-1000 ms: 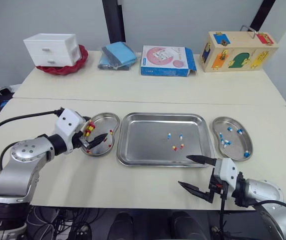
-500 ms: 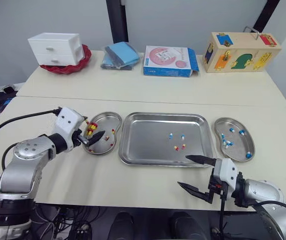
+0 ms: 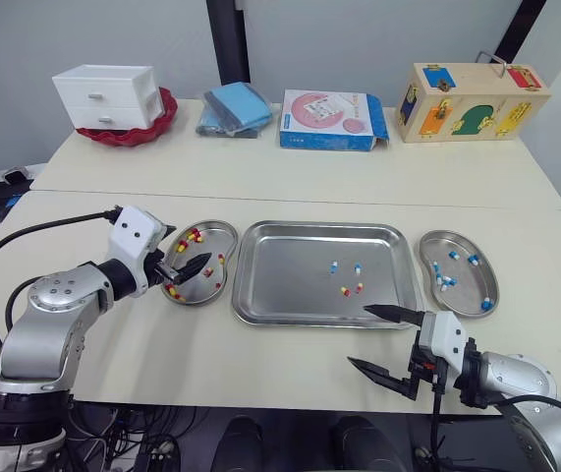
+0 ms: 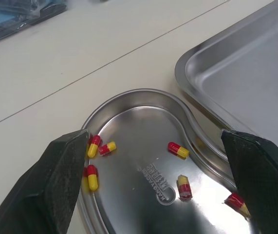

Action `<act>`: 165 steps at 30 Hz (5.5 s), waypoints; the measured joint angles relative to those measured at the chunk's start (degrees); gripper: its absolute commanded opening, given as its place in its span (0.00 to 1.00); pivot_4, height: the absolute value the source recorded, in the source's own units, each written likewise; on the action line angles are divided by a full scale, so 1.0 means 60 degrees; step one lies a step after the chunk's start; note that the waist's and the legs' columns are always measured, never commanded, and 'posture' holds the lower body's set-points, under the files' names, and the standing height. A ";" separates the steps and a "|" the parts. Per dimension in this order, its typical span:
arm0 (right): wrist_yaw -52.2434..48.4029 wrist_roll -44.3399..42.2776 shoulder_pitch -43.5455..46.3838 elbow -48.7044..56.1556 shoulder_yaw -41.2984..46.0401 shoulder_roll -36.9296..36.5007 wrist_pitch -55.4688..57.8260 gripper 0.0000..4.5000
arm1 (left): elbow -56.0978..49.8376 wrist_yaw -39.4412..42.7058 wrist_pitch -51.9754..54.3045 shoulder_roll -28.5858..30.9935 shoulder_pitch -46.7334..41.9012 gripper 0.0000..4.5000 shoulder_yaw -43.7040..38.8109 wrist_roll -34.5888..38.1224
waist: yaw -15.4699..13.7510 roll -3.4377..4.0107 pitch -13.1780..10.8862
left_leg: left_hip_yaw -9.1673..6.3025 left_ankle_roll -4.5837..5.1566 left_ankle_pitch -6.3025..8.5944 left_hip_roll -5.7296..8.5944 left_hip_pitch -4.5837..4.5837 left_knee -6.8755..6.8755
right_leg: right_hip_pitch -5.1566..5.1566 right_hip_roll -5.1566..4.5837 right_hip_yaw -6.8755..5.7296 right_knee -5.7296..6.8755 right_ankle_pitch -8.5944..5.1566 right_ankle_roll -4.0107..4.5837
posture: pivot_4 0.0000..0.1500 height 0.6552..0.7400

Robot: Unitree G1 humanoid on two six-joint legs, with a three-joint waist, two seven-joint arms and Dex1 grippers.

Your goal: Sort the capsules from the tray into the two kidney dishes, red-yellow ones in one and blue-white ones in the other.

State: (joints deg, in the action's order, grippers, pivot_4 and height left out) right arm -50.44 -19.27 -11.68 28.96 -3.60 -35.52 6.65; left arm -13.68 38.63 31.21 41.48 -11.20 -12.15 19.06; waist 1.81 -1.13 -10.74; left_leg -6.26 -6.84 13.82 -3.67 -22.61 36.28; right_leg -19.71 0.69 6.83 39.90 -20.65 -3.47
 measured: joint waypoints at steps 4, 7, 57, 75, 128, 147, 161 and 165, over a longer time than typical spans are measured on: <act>0.0021 0.0000 -0.0035 -0.0001 0.0022 -0.0021 0.0000 1.00 | -0.0331 0.0095 -0.0221 -0.0125 0.0654 0.99 -0.0620 0.0416 | 0.0010 0.0000 0.0000 | 0.0001 0.0000 0.0000 -0.0002 0.0002 -0.0001 | -0.0001 0.0000 0.0001 0.0000 0.0000 0.0000 | 1.00 1.00; 0.0058 -0.0041 -0.0102 0.0028 0.0135 -0.0077 0.0039 1.00 | -0.0710 0.0467 -0.0017 -0.0103 0.1462 0.99 -0.1521 0.1209 | 0.0008 0.0000 0.0000 | 0.0005 0.0000 0.0001 -0.0002 0.0000 -0.0001 | 0.0000 -0.0002 0.0003 -0.0002 0.0000 0.0000 | 1.00 1.00; -0.2318 -0.0814 -0.3488 -0.1262 0.5766 -0.1568 -0.0428 1.00 | -0.1563 0.2844 -0.1866 0.0042 0.6143 0.99 -0.2644 0.1589 | -0.0006 -0.0008 0.0008 | 0.0037 0.0003 0.0003 -0.0002 0.0039 -0.0032 | 0.0048 -0.0006 0.0029 -0.0073 -0.0003 -0.0002 | 1.00 1.00; 0.0006 -0.0436 -0.2765 0.1069 0.3272 -0.0254 0.0463 1.00 | -0.3572 0.2475 -0.0074 0.0585 0.4299 0.99 -0.1091 0.2636 | 0.0002 0.0007 0.0012 | 0.0030 0.0003 0.0004 -0.0002 0.0048 -0.0034 | 0.0056 -0.0006 0.0023 -0.0073 -0.0001 -0.0001 | 1.00 1.00; 0.1560 0.0457 -0.3514 0.1370 0.1673 0.0573 -0.0303 1.00 | 0.3727 0.2028 -0.0565 -0.4236 -0.4089 0.52 0.6497 -0.2163 | -0.0023 0.0018 0.0019 | 0.0008 0.0003 0.0001 0.0014 0.0039 -0.0018 | 0.0065 -0.0003 0.0008 -0.0059 0.0002 -0.0005 | 1.00 1.00; 0.1666 0.0386 -0.3588 0.1715 0.1678 0.0504 0.0071 1.00 | 0.4312 0.2403 -0.0887 -0.4637 -0.4289 0.01 0.6502 -0.2676 | -0.0021 0.0023 0.0023 | 0.0008 0.0003 0.0001 0.0014 0.0042 -0.0017 | 0.0068 -0.0003 0.0008 -0.0059 0.0002 -0.0005 | 1.00 1.00; 0.1550 0.0377 -0.3172 0.1779 0.1666 0.0294 0.0258 1.00 | 0.2453 0.2822 0.0261 -0.3703 -0.4262 0.01 0.5799 -0.2102 | -0.0017 0.0023 0.0022 | 0.0007 0.0002 0.0001 0.0013 0.0041 -0.0018 | 0.0067 -0.0003 0.0007 -0.0059 0.0002 -0.0005 | 1.00 1.00; 0.1208 0.0370 -0.2528 0.1579 0.1450 0.0021 0.0256 1.00 | 0.1152 0.2759 0.1370 -0.3108 -0.4071 0.01 0.5119 -0.1590 | 0.0022 0.0024 0.0023 | 0.0008 0.0002 0.0001 0.0010 0.0045 -0.0018 | 0.0067 -0.0002 0.0008 -0.0056 0.0002 -0.0005 | 1.00 1.00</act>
State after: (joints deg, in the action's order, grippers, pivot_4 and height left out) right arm -43.19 -17.04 -26.85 38.43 5.10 -35.40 8.19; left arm -6.77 55.18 39.43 22.83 -35.62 18.56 9.52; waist 1.94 -0.99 -10.60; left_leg -6.22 -6.83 13.83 -3.61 -22.34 36.18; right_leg -19.31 0.68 6.88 39.56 -20.63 -3.51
